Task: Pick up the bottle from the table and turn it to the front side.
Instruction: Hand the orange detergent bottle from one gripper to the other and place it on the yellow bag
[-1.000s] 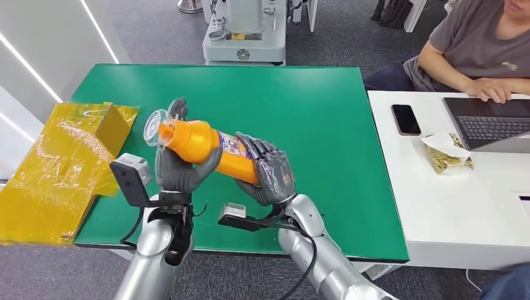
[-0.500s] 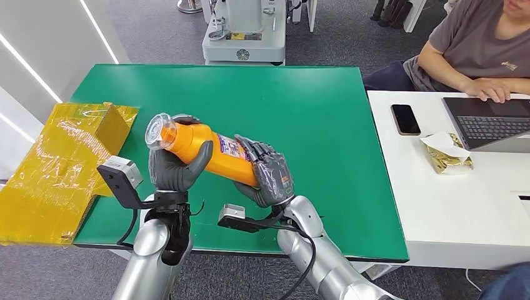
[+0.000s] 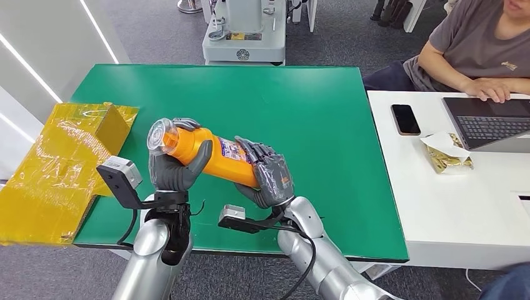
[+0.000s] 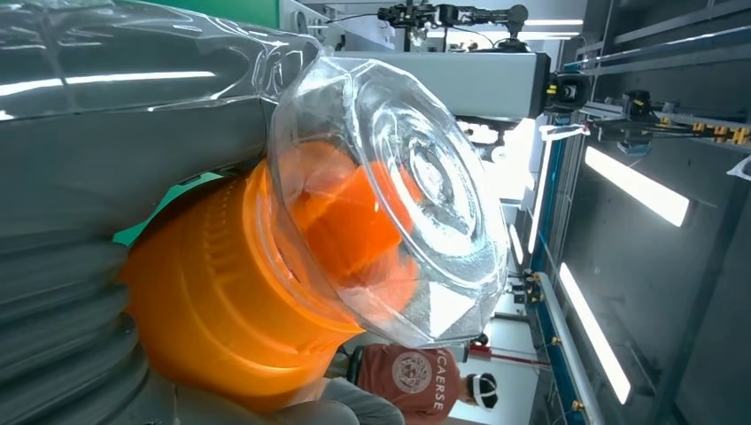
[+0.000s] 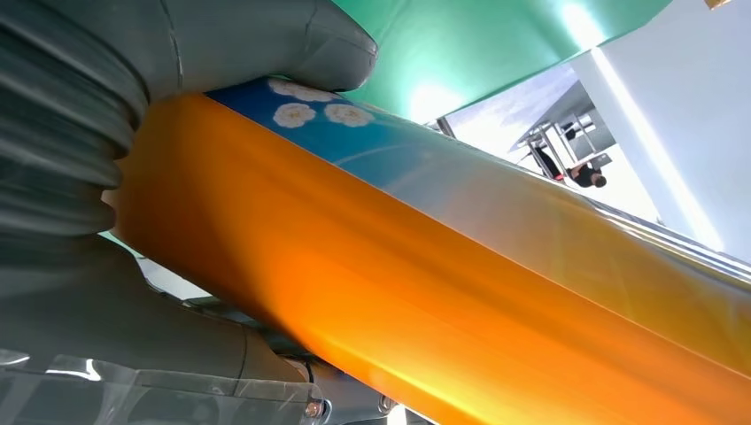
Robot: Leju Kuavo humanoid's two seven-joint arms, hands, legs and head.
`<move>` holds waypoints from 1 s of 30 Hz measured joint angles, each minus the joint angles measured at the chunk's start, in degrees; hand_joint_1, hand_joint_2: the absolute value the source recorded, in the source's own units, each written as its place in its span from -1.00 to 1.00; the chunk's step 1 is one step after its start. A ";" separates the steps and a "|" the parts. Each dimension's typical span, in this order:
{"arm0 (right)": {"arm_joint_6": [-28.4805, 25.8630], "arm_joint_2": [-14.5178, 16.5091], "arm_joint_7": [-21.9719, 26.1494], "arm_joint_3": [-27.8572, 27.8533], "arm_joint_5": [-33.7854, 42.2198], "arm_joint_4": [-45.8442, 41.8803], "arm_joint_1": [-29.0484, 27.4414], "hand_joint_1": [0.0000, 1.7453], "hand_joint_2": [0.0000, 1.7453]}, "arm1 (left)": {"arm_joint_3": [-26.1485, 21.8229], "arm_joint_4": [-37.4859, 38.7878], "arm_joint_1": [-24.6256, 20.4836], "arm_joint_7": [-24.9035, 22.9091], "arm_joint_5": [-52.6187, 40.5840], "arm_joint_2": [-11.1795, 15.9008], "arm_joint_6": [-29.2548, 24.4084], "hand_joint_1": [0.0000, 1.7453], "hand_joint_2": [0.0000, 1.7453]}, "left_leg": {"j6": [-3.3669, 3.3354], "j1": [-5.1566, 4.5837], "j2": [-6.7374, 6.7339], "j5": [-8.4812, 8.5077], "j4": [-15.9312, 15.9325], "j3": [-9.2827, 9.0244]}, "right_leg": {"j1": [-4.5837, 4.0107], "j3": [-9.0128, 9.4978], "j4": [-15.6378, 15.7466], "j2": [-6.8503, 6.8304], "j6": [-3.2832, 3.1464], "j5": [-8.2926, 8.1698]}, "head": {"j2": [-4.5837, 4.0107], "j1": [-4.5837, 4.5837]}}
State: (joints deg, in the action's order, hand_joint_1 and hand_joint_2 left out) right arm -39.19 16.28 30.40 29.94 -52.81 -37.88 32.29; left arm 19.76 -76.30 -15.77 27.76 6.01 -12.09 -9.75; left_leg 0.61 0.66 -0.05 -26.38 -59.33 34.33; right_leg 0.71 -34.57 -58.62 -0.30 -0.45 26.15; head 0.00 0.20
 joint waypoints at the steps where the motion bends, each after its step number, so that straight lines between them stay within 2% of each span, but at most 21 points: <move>1: 0.00 0.00 0.00 0.00 0.00 0.00 0.00 1.00 1.00 | 0.00 0.00 0.00 0.00 0.00 0.00 0.00 1.00 1.00 | 0.00 0.00 0.00 0.00 0.00 0.00 | 0.00 0.00 0.00 0.00 0.00 0.00 | 0.00 0.00; 14: 0.00 0.01 1.29 -0.80 -0.27 -0.08 -0.03 1.00 1.00 | 0.00 0.00 0.00 0.05 0.00 0.07 0.36 1.00 1.00 | 0.00 0.00 0.00 0.00 0.00 0.00 | 0.00 0.00 0.00 0.00 0.00 0.00 | 0.00 0.00; 15: 0.00 0.01 1.43 -0.97 -0.33 -0.14 -0.06 0.64 1.00 | 0.00 0.00 -0.01 0.08 0.00 0.07 0.40 1.00 1.00 | 0.00 0.00 0.00 0.00 0.00 0.00 | 0.00 0.00 0.00 0.00 0.00 0.00 | 0.00 0.00; 18: 0.00 0.03 1.94 -1.59 0.07 -0.57 -0.30 -0.86 1.00 | 0.00 0.00 -0.06 0.11 0.00 0.07 0.62 1.00 1.00 | 0.00 0.00 0.00 0.00 0.00 0.00 | 0.00 0.00 0.00 0.00 0.00 0.00 | 0.00 0.00; 19: 0.00 0.04 2.10 -1.77 0.69 -0.82 -0.44 -1.00 1.00 | 0.01 0.00 -0.08 0.11 0.00 0.07 0.69 1.00 1.00 | 0.00 0.00 0.00 0.00 0.00 0.00 | 0.00 0.00 0.00 0.00 0.00 0.00 | 0.00 0.00; 30: -0.01 0.09 1.98 -1.95 9.65 -4.42 -2.16 -1.00 1.00 | 0.02 0.00 -0.42 -0.04 0.09 -0.36 0.22 1.00 1.00 | 0.00 0.00 0.00 0.00 0.00 0.00 | 0.00 0.00 0.00 0.00 0.00 0.00 | 0.00 0.00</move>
State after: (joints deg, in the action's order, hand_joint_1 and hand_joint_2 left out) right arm -39.19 16.37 32.38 28.00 -43.16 -42.30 30.13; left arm 19.78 -76.30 -16.18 27.72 6.10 -12.44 -9.53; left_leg 0.61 0.66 -0.05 -26.38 -59.33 34.33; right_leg 0.71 -34.57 -58.62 -0.30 -0.45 26.15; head 0.00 0.20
